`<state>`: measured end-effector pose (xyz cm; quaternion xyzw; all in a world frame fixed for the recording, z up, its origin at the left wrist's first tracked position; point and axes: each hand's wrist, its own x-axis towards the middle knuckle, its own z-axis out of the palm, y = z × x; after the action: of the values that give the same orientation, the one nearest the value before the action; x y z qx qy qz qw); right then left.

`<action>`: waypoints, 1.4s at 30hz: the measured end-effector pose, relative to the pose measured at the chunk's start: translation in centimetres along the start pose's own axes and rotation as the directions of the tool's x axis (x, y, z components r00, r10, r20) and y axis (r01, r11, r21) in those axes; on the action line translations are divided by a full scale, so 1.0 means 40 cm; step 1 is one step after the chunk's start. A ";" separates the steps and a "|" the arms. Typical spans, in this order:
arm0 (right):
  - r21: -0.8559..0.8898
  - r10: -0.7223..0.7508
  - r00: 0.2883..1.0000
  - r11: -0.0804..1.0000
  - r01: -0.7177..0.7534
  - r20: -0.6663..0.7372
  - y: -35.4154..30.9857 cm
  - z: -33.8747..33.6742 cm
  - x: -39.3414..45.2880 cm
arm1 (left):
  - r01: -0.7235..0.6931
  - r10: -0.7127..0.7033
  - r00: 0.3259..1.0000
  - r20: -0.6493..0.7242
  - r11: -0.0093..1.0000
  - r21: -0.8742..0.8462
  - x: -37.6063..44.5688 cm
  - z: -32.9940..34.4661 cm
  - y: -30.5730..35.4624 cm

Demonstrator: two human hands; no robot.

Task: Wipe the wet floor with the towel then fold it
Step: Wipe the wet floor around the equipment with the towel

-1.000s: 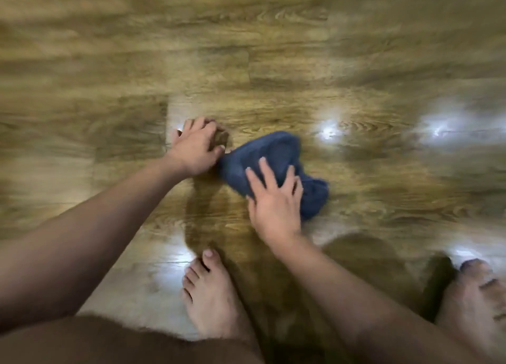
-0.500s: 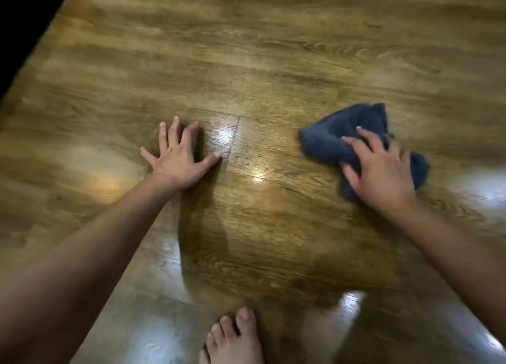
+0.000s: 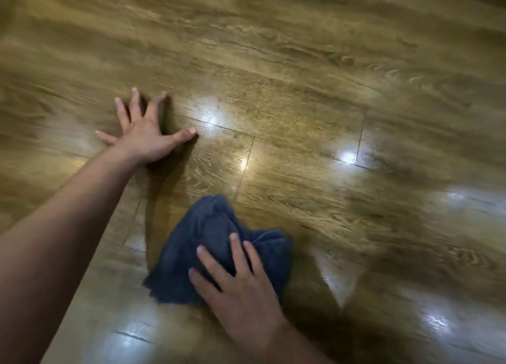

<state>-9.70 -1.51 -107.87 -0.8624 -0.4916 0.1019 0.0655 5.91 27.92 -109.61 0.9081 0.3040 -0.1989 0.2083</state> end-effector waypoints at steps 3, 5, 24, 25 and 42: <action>-0.055 -0.146 0.976 0.986 0.156 0.159 0.052 -0.027 0.005 | 0.007 -0.011 0.984 0.177 1.000 0.024 0.013 -0.032 -0.002; -0.116 -0.244 0.947 0.955 0.271 0.208 0.119 -0.045 0.018 | -0.016 0.011 0.974 0.228 1.000 0.023 0.009 -0.040 0.005; 0.104 0.619 0.772 0.785 -0.611 -0.144 0.280 -0.115 0.481 | 0.128 -0.093 0.970 0.225 0.981 -0.146 0.016 -0.046 0.028; 0.115 0.523 0.843 0.851 -0.512 -0.124 0.186 -0.088 0.432 | 0.126 -0.090 0.972 0.218 0.979 -0.158 0.013 -0.051 0.032; -0.056 0.208 0.976 0.976 -0.211 -0.066 0.417 -0.164 0.798 | 0.511 -0.498 0.857 0.132 0.789 -0.341 -0.113 -0.005 -0.190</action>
<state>21.61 17.41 -108.61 -0.9136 -0.3988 0.0672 0.0421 -2.21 31.42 -109.20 0.7355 0.5630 -0.2033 0.3173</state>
